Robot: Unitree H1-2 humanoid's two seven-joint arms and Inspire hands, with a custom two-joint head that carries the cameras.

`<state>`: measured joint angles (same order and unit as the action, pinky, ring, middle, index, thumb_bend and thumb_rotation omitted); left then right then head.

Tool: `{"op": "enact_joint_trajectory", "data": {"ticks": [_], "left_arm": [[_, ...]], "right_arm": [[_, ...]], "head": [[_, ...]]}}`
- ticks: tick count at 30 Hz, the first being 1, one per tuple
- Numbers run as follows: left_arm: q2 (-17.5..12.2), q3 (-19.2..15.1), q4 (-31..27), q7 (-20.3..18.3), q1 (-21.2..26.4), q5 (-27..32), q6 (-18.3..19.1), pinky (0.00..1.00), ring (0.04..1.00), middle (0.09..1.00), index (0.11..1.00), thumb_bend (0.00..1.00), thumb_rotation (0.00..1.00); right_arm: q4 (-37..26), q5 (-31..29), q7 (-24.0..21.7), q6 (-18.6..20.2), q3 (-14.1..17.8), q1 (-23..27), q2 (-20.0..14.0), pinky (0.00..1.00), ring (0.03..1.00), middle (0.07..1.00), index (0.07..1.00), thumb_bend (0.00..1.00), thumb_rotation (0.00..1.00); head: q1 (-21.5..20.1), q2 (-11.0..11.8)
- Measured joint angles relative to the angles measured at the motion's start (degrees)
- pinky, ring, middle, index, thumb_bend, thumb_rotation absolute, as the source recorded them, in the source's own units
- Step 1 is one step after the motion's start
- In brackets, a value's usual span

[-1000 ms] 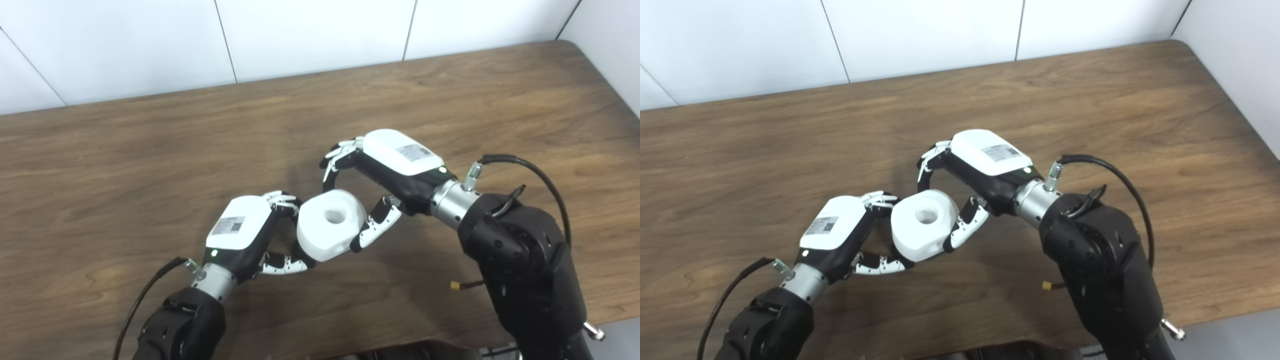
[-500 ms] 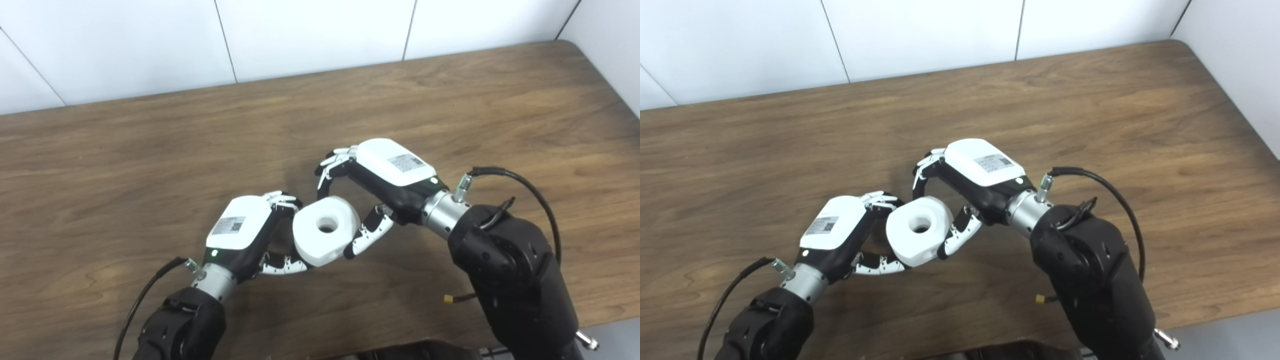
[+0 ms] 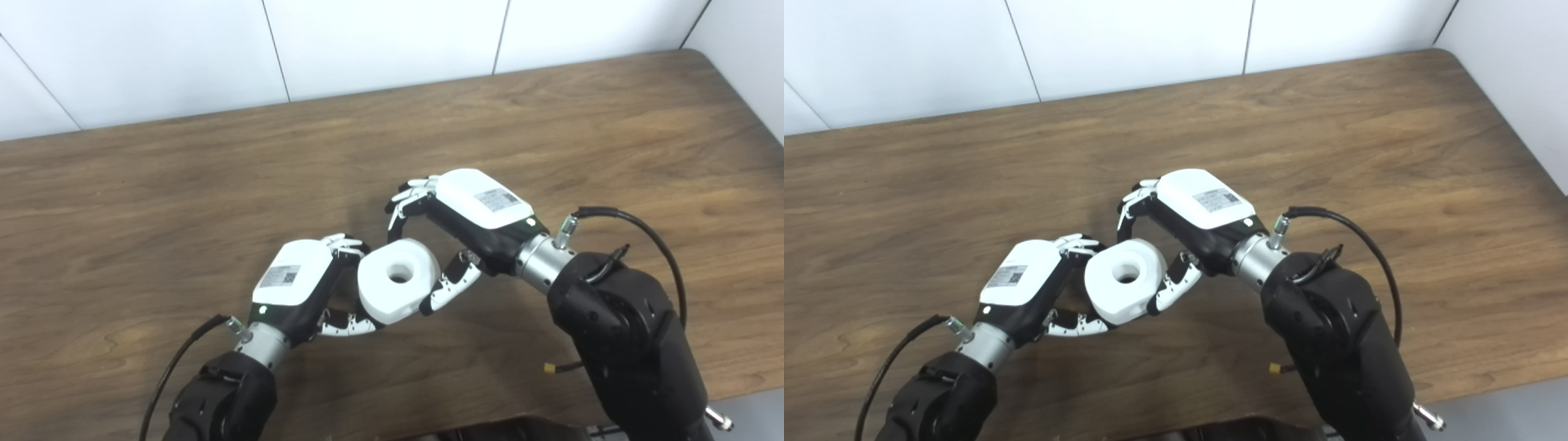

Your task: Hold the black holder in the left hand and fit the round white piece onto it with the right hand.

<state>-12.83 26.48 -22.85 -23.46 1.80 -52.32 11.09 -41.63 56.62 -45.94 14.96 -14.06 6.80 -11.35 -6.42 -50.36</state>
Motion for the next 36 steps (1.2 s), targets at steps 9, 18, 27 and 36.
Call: {"op": "enact_joint_trajectory", "data": {"ticks": [9,18,27,36], "left_arm": [[0.02,0.08,-0.04,-0.02,0.0,-0.03,0.01,0.81,0.878,0.803,0.488,0.51,0.06],[0.01,0.2,-0.1,-0.33,0.01,-0.28,0.0,0.82,0.88,0.801,0.488,0.51,0.06],[0.0,0.19,-0.1,-0.43,0.06,-0.28,0.0,0.82,0.88,0.798,0.488,0.51,0.06],[-0.13,-0.12,0.04,-0.27,0.08,0.53,-0.26,0.82,0.873,0.795,0.488,0.51,0.06]], "right_arm": [[-0.07,2.0,-3.98,-0.06,-0.62,-0.38,-0.64,0.93,0.965,0.946,0.87,1.0,0.49],[-1.98,3.36,-7.87,-0.08,-0.46,0.4,-0.5,0.95,0.994,0.993,0.933,1.0,0.47],[-2.42,3.99,-10.31,-0.08,-0.02,0.71,-0.32,0.96,1.0,1.0,0.965,1.0,0.5],[-3.92,3.46,-11.31,-0.04,1.89,2.68,-0.22,0.94,0.994,0.997,0.973,1.0,0.52]], "head": [[-0.09,0.0],[-0.35,0.26],[-0.35,0.44],[-0.35,0.7]]}}
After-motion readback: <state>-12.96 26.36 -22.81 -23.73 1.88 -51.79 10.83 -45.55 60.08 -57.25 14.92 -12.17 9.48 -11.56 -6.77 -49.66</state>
